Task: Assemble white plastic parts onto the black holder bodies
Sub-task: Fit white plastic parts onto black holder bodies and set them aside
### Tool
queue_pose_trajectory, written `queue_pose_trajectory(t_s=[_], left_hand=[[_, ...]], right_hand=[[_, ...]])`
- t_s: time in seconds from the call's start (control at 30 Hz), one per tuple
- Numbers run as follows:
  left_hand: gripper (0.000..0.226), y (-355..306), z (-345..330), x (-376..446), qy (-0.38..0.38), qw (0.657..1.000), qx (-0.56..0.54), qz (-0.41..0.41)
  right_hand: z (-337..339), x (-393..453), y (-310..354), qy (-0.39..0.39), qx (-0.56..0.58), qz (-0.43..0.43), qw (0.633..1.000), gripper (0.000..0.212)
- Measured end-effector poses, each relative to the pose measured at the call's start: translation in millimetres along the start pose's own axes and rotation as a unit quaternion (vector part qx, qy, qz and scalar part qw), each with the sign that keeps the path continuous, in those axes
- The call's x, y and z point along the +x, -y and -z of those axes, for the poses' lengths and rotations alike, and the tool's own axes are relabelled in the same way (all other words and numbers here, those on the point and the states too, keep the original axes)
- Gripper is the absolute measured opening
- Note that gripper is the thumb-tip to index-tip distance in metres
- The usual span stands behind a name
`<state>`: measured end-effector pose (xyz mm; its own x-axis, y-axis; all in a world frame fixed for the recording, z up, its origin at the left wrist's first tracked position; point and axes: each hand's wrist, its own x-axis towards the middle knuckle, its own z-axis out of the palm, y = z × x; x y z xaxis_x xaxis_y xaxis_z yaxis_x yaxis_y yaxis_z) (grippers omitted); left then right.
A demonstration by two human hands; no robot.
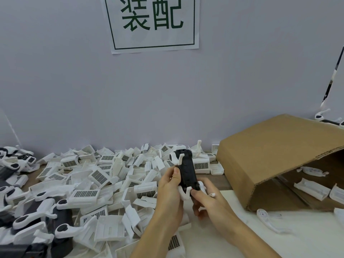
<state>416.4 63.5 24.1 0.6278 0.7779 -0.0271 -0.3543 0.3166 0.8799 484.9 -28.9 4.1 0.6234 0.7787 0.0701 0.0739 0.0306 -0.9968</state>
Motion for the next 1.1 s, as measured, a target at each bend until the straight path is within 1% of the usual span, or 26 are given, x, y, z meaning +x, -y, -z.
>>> queue_pose_trajectory(t_s=[0.1,0.17,0.2,0.27,0.3,0.37,0.4,0.47,0.57,0.6,0.7,0.77,0.83,0.9,0.93,1.0,1.07,1.1], left_hand=[[0.014,-3,2,1,-0.017,0.998,-0.056,-0.004],[0.013,-5,4,2,-0.025,0.997,-0.073,-0.008],[0.018,-5,4,2,-0.031,0.997,-0.072,-0.015],[0.035,-4,6,4,-0.032,0.997,-0.052,-0.041],[0.044,-4,5,3,-0.029,0.998,-0.036,-0.053],[0.058,-3,3,2,-0.024,0.998,0.0,-0.065],[0.06,-2,3,2,-0.025,0.997,0.022,-0.07],[0.053,-1,1,1,-0.031,0.994,0.065,-0.086],[0.035,3,3,1,-0.03,0.987,0.108,-0.118],[0.033,3,4,0,-0.027,0.985,0.113,-0.124],[0.044,4,2,0,-0.001,0.982,0.135,-0.133],[0.042,5,0,-1,0.003,0.98,0.146,-0.137],[0.043,6,-1,-1,-0.017,0.983,0.128,-0.129],[0.039,5,-1,-1,-0.01,0.99,0.085,-0.109],[0.035,4,-1,0,-0.003,0.992,0.073,-0.105],[0.026,3,0,1,0.003,0.99,0.084,-0.11],[0.02,3,1,0,0.012,0.987,0.104,-0.12],[0.018,3,1,-1,0.018,0.987,0.107,-0.121]], right_hand=[[3,1,3,-0.025,0.034,0.013,0.999,0.021],[5,2,5,-0.049,0.06,0.042,0.996,0.017],[6,1,7,-0.066,0.069,0.061,0.994,0.014],[7,1,7,-0.104,0.08,0.115,0.985,0.022],[8,0,7,-0.123,0.077,0.151,0.978,0.02],[7,-3,8,-0.138,0.041,0.208,0.967,0.018],[6,-4,8,-0.134,0.0,0.227,0.964,0.019],[4,-5,9,-0.122,-0.086,0.245,0.958,0.024],[4,-3,8,-0.123,-0.134,0.237,0.954,0.03],[4,-3,8,-0.127,-0.142,0.232,0.954,0.032],[6,-1,8,-0.135,-0.147,0.213,0.956,0.034],[5,1,8,-0.127,-0.136,0.198,0.962,0.04],[5,3,6,-0.13,-0.127,0.18,0.967,0.038],[6,5,4,-0.14,-0.117,0.17,0.968,0.031],[8,5,4,-0.146,-0.097,0.163,0.971,0.025],[12,6,5,-0.153,-0.012,0.132,0.979,0.015],[17,6,7,-0.15,0.071,0.074,0.983,0.016],[19,6,8,-0.144,0.095,0.047,0.984,0.016]])
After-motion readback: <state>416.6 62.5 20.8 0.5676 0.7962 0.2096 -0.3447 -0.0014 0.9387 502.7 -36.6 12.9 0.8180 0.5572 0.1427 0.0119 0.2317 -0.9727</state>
